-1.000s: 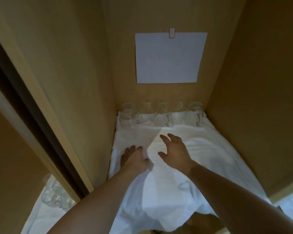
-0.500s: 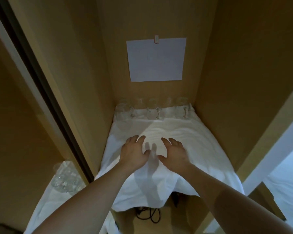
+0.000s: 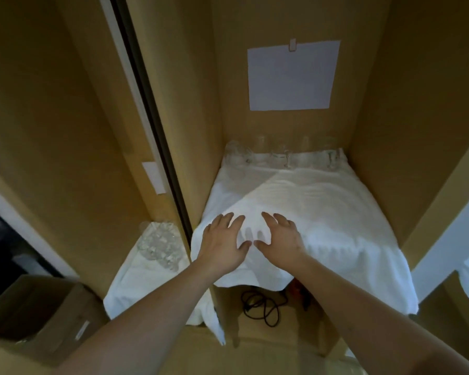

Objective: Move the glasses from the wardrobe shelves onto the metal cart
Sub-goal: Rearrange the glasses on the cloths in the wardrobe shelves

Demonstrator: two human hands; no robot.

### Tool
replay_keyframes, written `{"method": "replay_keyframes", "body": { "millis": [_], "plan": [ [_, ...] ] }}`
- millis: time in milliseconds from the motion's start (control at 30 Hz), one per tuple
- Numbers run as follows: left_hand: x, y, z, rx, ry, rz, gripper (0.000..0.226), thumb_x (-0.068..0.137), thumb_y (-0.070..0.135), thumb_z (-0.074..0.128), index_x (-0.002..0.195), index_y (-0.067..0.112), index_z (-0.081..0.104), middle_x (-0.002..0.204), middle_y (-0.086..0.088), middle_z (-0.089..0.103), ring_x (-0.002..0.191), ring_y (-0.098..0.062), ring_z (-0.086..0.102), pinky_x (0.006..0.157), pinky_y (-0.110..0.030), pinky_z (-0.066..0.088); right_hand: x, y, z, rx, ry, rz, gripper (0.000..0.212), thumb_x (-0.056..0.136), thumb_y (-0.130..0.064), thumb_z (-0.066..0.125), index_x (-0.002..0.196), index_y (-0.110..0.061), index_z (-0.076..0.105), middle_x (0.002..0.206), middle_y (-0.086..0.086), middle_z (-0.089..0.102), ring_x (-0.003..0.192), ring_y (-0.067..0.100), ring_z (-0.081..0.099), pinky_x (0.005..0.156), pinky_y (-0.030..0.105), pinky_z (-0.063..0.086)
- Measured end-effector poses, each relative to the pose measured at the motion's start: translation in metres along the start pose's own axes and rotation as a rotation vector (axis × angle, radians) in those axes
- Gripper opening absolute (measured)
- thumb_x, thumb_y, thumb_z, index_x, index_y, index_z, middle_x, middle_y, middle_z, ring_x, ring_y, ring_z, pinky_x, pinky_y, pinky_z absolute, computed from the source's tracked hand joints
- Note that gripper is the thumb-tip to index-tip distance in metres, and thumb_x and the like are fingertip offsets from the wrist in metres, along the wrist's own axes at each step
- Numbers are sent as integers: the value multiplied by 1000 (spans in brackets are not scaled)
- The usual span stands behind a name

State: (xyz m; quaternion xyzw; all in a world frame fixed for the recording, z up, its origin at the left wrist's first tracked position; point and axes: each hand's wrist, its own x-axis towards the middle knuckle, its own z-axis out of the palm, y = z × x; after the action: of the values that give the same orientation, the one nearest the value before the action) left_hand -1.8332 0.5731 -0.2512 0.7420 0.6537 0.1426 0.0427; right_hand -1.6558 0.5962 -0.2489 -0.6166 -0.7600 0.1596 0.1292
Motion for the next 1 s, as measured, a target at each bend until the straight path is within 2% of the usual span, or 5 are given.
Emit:
{"method": "replay_keyframes", "body": {
  "millis": [400,533,633,767,1000],
  "plan": [
    [-65,-98,-29,-9,32,-95,65,97,52,54,155,29,34,160,-3,36,148,-26,29,119,-43,29,-22,-101,69,-34,-58,-72,78,96,-55,54,160,-29,17,164,5,24,146,28,29,117,39,31],
    [-92,-154,-43,-11,-6,-135,67,98,52,54,156,28,31,164,-3,29,151,-28,23,121,-47,25,-26,-152,96,33,-108,-56,78,95,-51,58,160,-27,20,163,5,27,146,30,29,116,41,32],
    [-108,-203,-54,-10,-16,-182,69,97,54,53,156,28,30,164,-4,29,151,-28,23,120,-49,28,-27,-195,120,55,-121,-80,79,93,-50,61,158,-27,23,159,6,33,142,31,32,114,41,37],
    [-130,-259,-68,-24,-32,-219,69,98,53,53,157,28,28,165,-3,26,151,-28,22,120,-47,29,-27,-248,150,55,-135,-84,80,94,-51,60,159,-29,21,163,4,26,146,29,27,116,42,35],
    [-148,-344,-82,-64,-36,-242,68,97,56,54,156,30,31,163,-5,31,149,-28,26,118,-47,32,-23,-315,192,64,-131,-40,77,94,-50,60,159,-30,23,163,3,28,147,29,28,114,42,37]
  ]
}}
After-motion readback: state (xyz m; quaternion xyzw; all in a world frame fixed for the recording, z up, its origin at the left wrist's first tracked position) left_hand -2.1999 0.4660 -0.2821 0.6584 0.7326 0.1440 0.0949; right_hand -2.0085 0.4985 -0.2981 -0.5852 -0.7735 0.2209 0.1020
